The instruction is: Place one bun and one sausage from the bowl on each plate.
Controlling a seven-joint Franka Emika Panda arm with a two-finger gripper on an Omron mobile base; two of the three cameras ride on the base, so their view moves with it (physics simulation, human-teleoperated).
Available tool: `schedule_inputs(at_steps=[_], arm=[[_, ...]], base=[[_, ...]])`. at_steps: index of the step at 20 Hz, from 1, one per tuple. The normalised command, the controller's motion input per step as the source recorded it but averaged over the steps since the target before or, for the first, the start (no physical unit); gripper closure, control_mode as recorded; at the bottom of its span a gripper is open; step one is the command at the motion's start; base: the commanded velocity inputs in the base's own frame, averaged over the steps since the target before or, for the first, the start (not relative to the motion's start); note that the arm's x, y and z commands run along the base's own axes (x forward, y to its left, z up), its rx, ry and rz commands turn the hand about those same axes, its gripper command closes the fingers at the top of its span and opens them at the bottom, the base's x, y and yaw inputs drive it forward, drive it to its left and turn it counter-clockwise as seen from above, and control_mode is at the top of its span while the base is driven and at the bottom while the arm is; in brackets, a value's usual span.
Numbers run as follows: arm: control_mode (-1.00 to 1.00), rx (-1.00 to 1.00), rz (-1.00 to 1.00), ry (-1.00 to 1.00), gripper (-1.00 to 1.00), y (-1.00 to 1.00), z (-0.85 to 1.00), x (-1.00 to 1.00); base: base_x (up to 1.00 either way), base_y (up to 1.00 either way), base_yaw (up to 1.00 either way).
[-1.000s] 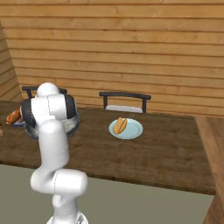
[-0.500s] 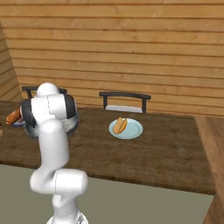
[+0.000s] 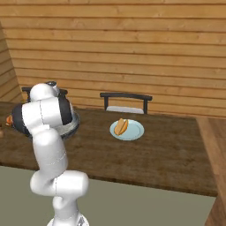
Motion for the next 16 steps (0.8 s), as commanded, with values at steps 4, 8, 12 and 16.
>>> schedule_inputs(at_steps=[4,8,12,16], arm=[[-1.0,-0.09,0.19,-0.03,1.0,-0.95,1.0,-0.07],[-1.0,-0.2,0.26,0.09,1.0,-0.98,0.77,0.0],[-1.0,-0.35,0.25,0.22,1.0,-1.0,0.42,0.0],[-1.0,-0.16,0.3,0.2,1.0,-1.0,0.06,-0.04]], base=[[0.0,0.0,0.0],[0.0,0.0,0.0],[0.0,0.0,0.0],[0.0,0.0,0.0]])
